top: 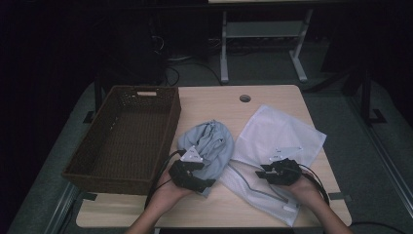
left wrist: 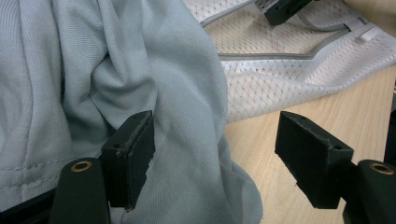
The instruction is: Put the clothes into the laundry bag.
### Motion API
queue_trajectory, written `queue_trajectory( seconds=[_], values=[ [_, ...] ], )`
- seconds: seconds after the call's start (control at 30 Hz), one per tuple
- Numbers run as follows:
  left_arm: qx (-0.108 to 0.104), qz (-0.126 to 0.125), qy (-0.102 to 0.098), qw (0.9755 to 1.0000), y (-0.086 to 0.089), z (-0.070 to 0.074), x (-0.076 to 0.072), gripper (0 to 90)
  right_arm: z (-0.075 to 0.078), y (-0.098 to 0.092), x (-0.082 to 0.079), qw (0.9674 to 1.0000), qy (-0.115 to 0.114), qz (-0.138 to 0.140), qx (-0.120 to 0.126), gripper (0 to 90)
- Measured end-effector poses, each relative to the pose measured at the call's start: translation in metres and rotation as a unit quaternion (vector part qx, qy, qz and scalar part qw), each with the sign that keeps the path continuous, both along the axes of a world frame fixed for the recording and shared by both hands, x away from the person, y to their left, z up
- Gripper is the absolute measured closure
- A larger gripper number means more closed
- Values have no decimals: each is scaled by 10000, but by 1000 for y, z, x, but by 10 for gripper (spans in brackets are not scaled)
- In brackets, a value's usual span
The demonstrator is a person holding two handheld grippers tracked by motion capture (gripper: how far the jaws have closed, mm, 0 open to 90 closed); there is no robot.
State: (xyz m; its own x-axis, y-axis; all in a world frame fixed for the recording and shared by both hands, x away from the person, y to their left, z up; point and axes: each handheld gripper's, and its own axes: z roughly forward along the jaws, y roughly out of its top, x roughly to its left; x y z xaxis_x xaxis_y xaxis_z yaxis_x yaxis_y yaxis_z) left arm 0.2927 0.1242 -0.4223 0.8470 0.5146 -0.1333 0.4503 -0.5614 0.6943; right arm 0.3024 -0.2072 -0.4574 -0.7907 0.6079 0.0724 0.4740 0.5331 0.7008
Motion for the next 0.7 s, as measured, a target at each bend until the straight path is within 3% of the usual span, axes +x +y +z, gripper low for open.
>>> queue_trajectory(
  seconds=[0.2, 0.33, 0.47, 0.53, 0.7],
  values=[
    [8, -7, 2, 10000, 1, 0, 0, 279, 5, -4, 0, 9999, -48, -66, 91, 867],
    [13, 4, -11, 10000, -1, 0, 0, 279, 9, -6, 3, 9998, 21, -143, 148, 874],
    [17, -13, -20, 10000, -1, 0, 0, 279, 17, -4, 7, 9997, -59, -232, 3, 874],
    [19, -1, -30, 10000, -1, 1, -1, 279, 27, -4, 18, 9994, -67, -344, -75, 874],
    [-18, 34, -46, 10000, 0, 2, 0, 279, 45, -10, 28, 9985, -161, -513, 108, 874]
  ],
)
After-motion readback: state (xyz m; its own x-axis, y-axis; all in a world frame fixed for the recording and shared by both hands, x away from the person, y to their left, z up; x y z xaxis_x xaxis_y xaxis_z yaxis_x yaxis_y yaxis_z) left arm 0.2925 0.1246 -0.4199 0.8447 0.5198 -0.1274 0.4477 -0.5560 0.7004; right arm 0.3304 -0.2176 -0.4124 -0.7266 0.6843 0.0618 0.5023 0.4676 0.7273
